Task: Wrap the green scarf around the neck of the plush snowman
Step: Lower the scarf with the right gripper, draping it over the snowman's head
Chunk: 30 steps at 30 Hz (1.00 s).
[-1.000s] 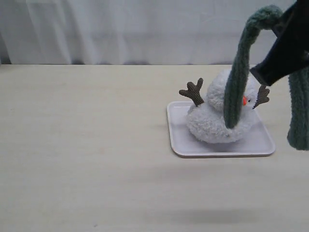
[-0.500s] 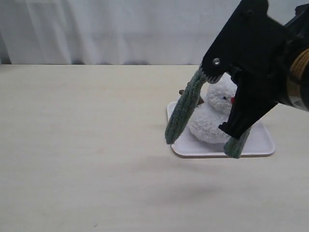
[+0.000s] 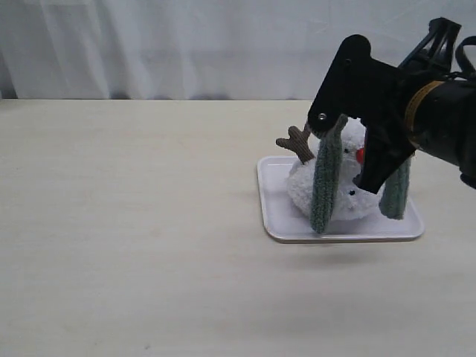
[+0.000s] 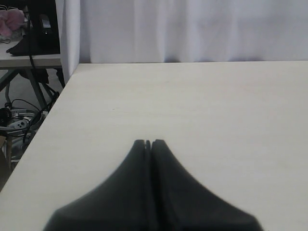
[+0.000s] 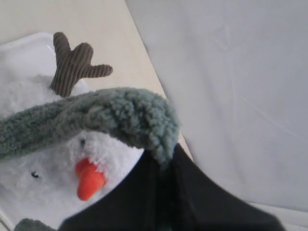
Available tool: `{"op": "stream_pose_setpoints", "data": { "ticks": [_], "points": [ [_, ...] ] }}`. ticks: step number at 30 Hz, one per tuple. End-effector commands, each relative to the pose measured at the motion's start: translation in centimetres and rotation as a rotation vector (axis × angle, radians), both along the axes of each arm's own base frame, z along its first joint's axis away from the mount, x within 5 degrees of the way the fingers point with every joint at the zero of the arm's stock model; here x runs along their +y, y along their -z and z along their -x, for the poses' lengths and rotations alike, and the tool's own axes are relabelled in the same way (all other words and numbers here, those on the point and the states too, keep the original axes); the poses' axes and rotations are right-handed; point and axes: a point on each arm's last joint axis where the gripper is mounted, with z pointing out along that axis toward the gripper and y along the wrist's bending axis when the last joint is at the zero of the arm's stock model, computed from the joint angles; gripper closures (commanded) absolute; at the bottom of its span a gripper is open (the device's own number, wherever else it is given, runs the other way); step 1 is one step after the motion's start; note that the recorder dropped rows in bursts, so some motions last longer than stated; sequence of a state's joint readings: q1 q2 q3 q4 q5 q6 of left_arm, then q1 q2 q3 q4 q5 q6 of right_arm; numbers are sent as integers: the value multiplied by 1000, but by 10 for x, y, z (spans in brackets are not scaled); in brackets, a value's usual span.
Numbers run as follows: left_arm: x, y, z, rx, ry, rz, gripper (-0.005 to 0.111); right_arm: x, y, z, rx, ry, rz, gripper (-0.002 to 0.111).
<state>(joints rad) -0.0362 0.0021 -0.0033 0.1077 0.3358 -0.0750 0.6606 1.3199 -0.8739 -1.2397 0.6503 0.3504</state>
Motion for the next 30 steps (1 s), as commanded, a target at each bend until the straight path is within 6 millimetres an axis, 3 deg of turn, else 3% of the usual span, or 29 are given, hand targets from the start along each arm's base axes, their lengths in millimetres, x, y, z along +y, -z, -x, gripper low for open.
{"op": "stream_pose_setpoints", "data": {
  "ticks": [1,9,18,25,30],
  "points": [
    [0,0,0,-9,0,6,107,-4,4,-12,-21,-57,11,104],
    [0,0,0,-11,0,6,107,-16,24,-36,17,-61,64,104],
    [0,0,0,-11,0,6,107,-3,26,-40,-25,-243,141,104],
    [0,0,0,-11,0,6,107,-14,32,-51,-66,-134,317,104],
    [0,0,0,-11,0,6,107,-18,37,-62,-89,-21,291,104]
  ]
}}
